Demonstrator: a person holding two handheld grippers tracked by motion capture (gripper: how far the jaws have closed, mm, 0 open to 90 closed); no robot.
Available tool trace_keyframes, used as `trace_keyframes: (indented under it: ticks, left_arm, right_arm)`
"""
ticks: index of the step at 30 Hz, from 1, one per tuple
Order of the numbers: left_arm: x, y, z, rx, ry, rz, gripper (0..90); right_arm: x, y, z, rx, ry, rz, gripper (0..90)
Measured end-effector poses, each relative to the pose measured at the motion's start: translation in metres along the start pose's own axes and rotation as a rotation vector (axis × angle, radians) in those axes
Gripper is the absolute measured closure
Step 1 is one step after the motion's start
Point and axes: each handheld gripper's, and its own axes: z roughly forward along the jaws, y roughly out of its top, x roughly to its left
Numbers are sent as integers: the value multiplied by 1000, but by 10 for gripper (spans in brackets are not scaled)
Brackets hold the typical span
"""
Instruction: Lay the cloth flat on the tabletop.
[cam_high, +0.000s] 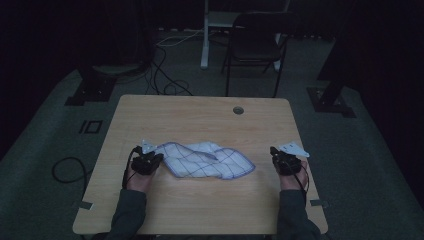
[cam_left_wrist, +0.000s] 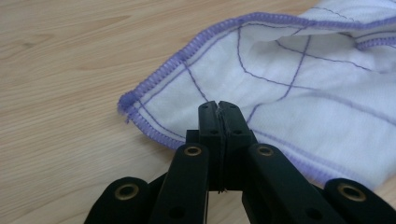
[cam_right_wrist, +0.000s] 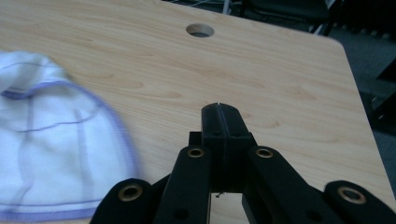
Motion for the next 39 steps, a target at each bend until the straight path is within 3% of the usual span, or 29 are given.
trace_keyframes:
  ticks: [7, 13, 17, 20, 23, 24, 27, 28, 32, 33, 34, 39]
  left_arm:
    - [-1, -1, 2, 3, -1, 3, 882]
    - [-2, 1, -3, -13, -2, 10, 800]
    - [-12, 3, -9, -34, -27, 41, 748]
    - [-27, 2, -11, -39, -62, 87, 719]
    - [-34, 1, -10, -45, -89, 104, 670]
    - [-43, -1, -9, -38, -118, 133, 661]
    - [-52, -2, -8, -31, -140, 164, 643]
    - [-61, -4, -7, -27, -164, 196, 640]
    - [-77, -6, -8, -25, -206, 241, 634]
    - [-77, -6, -8, -25, -206, 241, 627]
    - [-85, -7, -6, -10, -212, 283, 619]
    - [-94, -10, -1, 7, -206, 330, 578]
  right_arm:
    - [-5, -8, -2, 15, 8, -5, 900]
    - [8, -18, 5, 43, 47, -33, 900]
    - [23, -21, 10, 60, 86, -65, 888]
    - [37, -22, 12, 63, 128, -99, 858]
    - [46, -22, 12, 65, 154, -120, 847]
    - [54, -22, 13, 67, 180, -131, 840]
    - [62, -22, 14, 69, 207, -150, 830]
    - [71, -22, 15, 71, 228, -166, 825]
    - [85, -23, 17, 73, 270, -197, 819]
    - [88, -23, 17, 72, 280, -203, 819]
    - [93, -24, 18, 74, 294, -209, 819]
    - [106, -24, 20, 77, 334, -230, 817]
